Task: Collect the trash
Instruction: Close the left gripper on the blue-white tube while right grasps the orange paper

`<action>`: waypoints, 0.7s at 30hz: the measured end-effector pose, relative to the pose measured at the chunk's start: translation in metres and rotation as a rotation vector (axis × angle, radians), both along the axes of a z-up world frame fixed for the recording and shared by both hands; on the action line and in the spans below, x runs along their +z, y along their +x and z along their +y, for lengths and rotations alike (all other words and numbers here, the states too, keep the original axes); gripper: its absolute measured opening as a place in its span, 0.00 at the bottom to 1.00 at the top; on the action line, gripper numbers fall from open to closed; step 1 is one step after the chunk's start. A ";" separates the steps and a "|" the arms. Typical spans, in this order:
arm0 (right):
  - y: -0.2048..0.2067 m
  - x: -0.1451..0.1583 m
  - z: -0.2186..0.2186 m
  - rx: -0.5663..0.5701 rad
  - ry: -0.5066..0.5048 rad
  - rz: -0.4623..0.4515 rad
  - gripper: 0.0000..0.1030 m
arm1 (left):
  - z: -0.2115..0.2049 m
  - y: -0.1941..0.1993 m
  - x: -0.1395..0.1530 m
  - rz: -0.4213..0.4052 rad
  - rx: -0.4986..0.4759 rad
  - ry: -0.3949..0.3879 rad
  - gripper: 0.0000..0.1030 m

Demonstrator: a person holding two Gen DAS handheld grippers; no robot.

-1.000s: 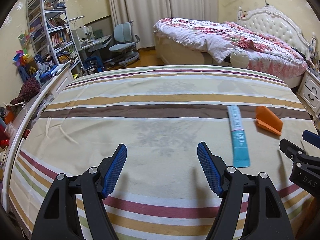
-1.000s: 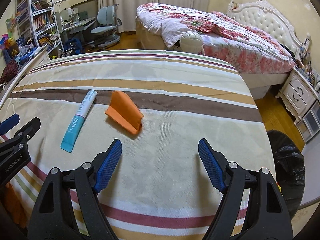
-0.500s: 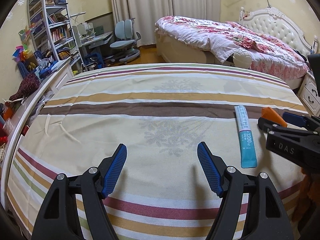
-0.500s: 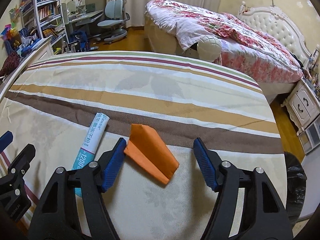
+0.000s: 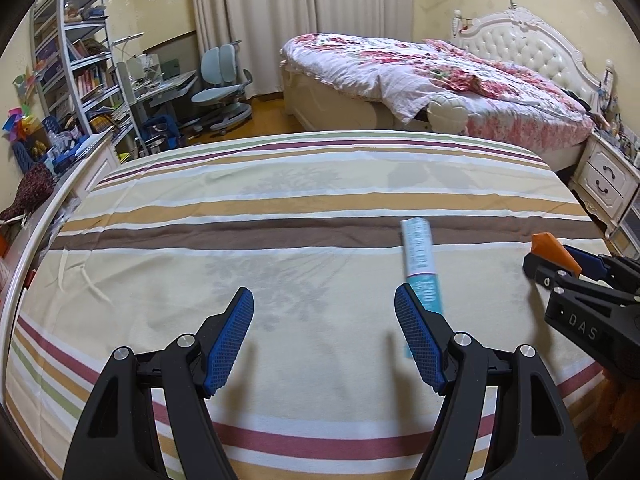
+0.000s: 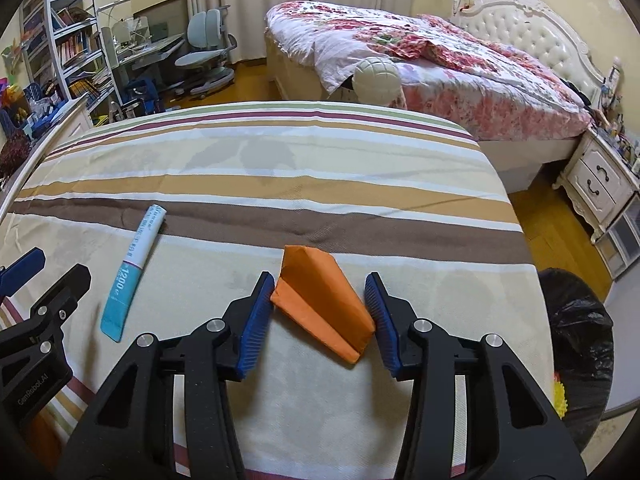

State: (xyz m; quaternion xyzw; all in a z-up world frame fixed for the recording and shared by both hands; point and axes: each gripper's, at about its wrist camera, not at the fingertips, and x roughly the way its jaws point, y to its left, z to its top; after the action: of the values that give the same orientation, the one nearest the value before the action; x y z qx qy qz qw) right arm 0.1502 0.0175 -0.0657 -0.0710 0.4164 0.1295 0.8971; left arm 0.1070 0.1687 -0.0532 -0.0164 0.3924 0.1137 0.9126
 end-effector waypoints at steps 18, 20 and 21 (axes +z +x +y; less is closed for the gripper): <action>-0.002 -0.002 -0.037 -0.033 0.055 0.015 0.57 | -0.026 0.025 -0.014 0.085 -0.094 -0.052 0.49; -0.003 -0.002 -0.039 -0.035 0.057 0.018 0.57 | -0.028 0.022 -0.014 0.076 -0.116 -0.046 0.36; -0.004 -0.002 -0.040 -0.036 0.056 0.017 0.57 | -0.029 0.022 -0.013 0.074 -0.122 -0.041 0.34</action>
State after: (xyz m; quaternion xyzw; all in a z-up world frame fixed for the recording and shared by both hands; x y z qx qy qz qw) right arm 0.1460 -0.0221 -0.0681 -0.0371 0.4215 0.1257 0.8973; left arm 0.1293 0.1393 -0.0667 -0.0071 0.4283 0.0502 0.9022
